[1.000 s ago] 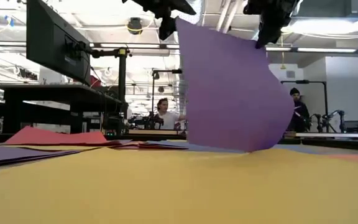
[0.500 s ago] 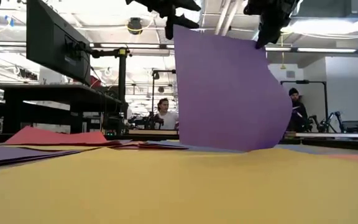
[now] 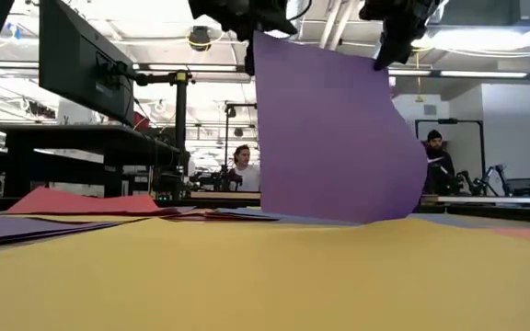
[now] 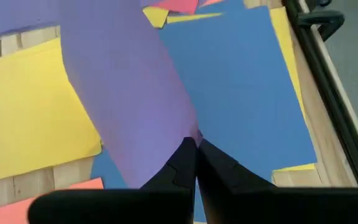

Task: Organize paper
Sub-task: Stack the purple paper on top of the purple paper

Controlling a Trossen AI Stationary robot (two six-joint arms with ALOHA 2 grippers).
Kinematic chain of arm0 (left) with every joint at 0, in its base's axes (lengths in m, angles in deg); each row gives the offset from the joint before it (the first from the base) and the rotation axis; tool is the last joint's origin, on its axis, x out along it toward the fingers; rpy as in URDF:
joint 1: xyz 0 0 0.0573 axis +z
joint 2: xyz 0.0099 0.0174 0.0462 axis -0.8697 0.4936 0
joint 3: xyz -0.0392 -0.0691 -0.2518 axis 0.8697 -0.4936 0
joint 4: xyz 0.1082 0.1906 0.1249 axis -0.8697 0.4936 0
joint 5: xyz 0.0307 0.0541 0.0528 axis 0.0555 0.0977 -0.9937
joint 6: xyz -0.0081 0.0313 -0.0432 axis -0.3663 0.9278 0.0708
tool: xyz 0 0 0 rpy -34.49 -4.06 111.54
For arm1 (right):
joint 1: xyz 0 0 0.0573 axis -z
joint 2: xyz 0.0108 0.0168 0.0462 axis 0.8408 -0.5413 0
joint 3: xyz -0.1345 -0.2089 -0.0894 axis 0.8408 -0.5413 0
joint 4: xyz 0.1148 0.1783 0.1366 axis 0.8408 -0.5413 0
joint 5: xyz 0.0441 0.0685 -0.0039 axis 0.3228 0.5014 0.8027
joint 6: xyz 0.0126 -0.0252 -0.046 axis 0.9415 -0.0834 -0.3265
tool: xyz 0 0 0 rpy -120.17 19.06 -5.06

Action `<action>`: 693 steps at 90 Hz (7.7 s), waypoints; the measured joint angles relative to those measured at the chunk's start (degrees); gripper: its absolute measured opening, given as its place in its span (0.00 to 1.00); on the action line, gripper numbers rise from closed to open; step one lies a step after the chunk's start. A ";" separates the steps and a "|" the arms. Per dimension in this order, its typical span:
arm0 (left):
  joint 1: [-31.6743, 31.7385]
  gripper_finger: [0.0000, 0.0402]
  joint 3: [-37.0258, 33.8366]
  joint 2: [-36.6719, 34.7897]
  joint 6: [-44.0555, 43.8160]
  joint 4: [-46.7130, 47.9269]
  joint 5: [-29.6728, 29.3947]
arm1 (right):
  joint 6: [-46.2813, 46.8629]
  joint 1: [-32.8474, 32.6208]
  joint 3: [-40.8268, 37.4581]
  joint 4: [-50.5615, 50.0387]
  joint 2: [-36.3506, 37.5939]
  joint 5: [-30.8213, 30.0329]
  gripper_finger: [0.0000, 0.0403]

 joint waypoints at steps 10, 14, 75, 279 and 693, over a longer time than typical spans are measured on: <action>0.00 0.52 -2.26 -0.01 -0.60 -0.98 -0.56 | 0.15 0.00 0.00 1.29 0.00 0.00 0.00; -0.04 0.52 -2.99 0.04 -1.03 -0.80 -1.46 | 0.15 0.00 0.00 1.61 0.00 0.00 0.00; -0.94 0.00 -4.24 -0.44 4.36 3.48 -10.95 | 6.43 0.02 0.00 8.01 0.02 1.49 0.00; -16.02 0.00 3.82 -33.99 -2.67 37.33 -0.42 | 33.18 -29.32 -9.16 84.36 -25.54 -0.13 0.53; -14.75 0.20 5.13 -48.13 -14.12 45.59 -26.03 | 112.75 -42.83 50.31 55.33 -80.76 -22.01 0.33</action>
